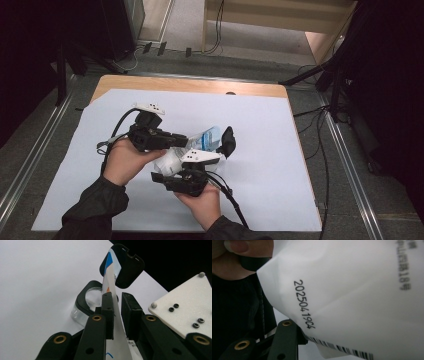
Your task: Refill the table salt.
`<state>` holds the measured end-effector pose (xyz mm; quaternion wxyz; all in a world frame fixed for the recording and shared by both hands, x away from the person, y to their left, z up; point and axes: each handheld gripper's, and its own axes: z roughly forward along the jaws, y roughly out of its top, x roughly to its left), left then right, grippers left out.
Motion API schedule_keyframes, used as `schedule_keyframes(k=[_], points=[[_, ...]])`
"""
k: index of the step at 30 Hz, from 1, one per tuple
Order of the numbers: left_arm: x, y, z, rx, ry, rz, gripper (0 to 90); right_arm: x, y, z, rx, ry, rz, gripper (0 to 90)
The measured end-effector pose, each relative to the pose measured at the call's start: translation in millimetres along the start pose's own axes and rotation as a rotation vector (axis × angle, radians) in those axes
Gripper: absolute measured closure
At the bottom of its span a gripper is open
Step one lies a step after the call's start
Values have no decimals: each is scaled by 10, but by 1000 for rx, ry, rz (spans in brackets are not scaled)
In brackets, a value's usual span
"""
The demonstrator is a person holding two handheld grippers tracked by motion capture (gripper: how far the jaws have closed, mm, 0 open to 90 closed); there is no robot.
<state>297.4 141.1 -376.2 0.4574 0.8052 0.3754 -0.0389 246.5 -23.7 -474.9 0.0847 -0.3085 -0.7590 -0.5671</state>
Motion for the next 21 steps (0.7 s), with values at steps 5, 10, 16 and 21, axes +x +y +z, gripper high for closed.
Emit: schedule_keyframes(k=[5,10,16,21], points=[[7,7,-10,-6,-10,2,804,-1,7,-9,-5,3,0,606],[25,8,-29,-2,-4,-1,788,-18,15,-16,-1,0,19,606],[34,11,-41,-1,-7,1,804,-62,20,-38,-5,-5,35,608],[32,4,-15,10,-5,2,810,-47,17,-34,-1,-6,35,607]])
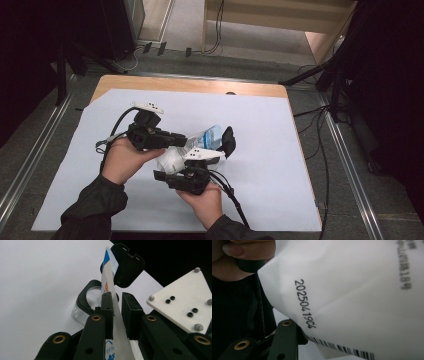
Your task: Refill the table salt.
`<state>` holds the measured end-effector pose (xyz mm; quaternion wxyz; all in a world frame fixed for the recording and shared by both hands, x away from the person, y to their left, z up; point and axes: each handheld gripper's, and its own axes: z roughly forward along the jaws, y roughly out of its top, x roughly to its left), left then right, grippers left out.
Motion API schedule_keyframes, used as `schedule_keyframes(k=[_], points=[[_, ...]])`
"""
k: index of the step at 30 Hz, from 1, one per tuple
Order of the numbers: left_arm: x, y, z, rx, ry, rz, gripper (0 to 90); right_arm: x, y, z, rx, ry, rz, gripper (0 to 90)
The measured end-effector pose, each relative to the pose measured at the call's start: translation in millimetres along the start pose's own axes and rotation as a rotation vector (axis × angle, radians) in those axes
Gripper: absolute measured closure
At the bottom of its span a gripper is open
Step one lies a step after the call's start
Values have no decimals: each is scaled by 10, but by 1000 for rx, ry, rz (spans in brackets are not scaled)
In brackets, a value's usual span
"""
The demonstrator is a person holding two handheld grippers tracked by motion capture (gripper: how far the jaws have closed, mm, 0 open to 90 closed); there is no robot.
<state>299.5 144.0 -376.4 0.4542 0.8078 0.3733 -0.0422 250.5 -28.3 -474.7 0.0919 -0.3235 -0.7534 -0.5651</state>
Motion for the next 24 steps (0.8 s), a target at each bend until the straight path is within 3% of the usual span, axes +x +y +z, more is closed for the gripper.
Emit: schedule_keyframes(k=[16,24], points=[[5,2,29,1,-3,7,794,4,9,-15,2,0,-7,606],[-17,0,31,10,19,20,822,15,8,-4,19,-4,-49,567]])
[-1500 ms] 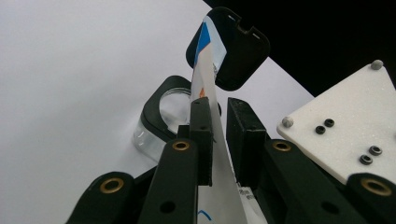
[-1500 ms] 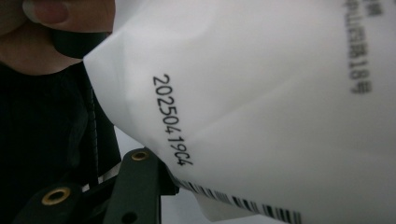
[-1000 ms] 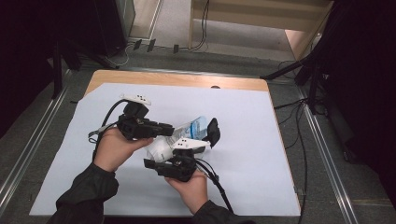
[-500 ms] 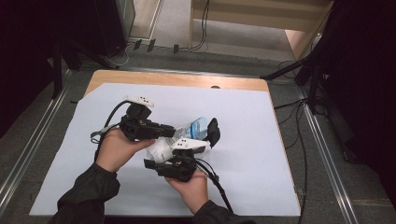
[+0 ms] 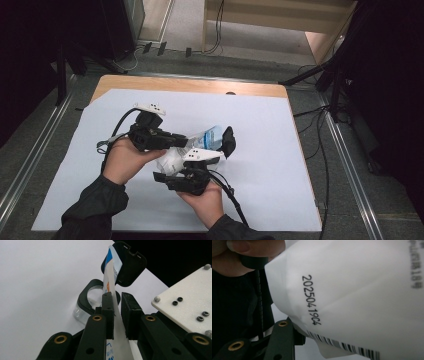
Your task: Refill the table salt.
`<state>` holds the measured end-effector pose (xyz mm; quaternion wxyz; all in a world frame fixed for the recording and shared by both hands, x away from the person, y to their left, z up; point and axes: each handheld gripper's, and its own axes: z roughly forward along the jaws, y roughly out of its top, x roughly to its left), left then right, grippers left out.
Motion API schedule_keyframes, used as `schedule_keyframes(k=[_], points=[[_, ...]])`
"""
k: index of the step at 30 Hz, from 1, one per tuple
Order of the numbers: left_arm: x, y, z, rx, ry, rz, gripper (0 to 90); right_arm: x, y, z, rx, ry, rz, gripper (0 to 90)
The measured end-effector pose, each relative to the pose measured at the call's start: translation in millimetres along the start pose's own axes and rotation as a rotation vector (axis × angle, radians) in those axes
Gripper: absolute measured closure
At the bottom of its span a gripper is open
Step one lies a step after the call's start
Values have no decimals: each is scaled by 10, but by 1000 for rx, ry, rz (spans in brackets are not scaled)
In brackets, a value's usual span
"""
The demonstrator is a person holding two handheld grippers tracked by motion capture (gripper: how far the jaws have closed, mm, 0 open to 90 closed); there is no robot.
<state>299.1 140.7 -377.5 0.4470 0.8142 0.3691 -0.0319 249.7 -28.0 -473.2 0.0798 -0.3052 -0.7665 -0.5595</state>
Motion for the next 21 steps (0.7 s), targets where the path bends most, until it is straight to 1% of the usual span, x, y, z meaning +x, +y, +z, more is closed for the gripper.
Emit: schedule_keyframes(k=[1,3,4,6,10,12,14,17,19,21], points=[[2,-2,8,4,5,-4,823,-5,-1,3,5,0,4,566],[-1,-6,12,6,2,-1,825,-11,-10,12,10,-3,0,567],[-14,-8,14,8,12,-2,826,-11,-12,13,12,-4,-4,568],[-16,-9,15,4,10,-4,828,-10,-14,14,16,-9,-11,568],[-20,-3,21,4,13,-4,829,-5,-15,13,9,-12,-10,569],[-18,-2,25,1,11,-2,829,-8,-11,10,10,-9,-4,573],[-19,0,27,-1,6,-3,827,-14,-4,0,7,-9,14,606],[-24,4,34,-11,1,-3,824,-17,3,-6,-2,-4,29,608],[-21,6,35,-11,6,-4,823,-20,6,-6,-7,-4,33,607],[-18,7,39,-15,-5,-9,818,-19,7,-8,-12,-1,39,607]])
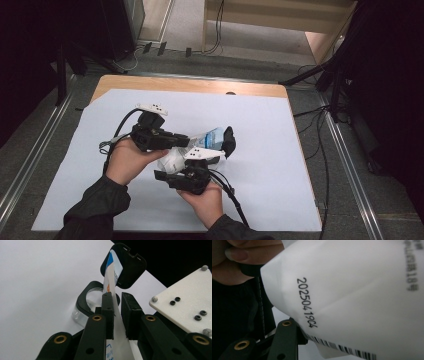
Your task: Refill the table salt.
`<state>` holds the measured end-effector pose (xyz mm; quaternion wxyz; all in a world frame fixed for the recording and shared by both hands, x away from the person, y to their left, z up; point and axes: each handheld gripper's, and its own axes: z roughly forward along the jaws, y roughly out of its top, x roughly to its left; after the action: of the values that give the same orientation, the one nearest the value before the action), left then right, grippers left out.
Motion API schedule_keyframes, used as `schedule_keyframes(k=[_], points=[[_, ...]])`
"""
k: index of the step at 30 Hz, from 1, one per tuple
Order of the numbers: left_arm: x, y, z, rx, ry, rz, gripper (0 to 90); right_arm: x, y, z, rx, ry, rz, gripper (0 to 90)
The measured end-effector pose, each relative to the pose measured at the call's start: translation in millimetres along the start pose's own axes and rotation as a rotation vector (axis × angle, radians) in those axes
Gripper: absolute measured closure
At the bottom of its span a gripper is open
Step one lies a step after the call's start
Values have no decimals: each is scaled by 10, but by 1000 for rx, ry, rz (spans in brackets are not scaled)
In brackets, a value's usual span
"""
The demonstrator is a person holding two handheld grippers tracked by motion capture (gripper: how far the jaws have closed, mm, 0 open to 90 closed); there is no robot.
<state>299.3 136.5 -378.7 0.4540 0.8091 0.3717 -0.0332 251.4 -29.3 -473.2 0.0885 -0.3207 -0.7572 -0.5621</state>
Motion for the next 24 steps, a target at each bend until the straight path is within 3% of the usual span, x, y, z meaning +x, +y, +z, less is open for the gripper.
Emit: schedule_keyframes(k=[15,24], points=[[6,12,-17,-31,11,-5,811,-17,40,2,-3,13,4,608],[-10,26,-19,-25,23,-1,813,-31,60,2,-8,35,4,597]])
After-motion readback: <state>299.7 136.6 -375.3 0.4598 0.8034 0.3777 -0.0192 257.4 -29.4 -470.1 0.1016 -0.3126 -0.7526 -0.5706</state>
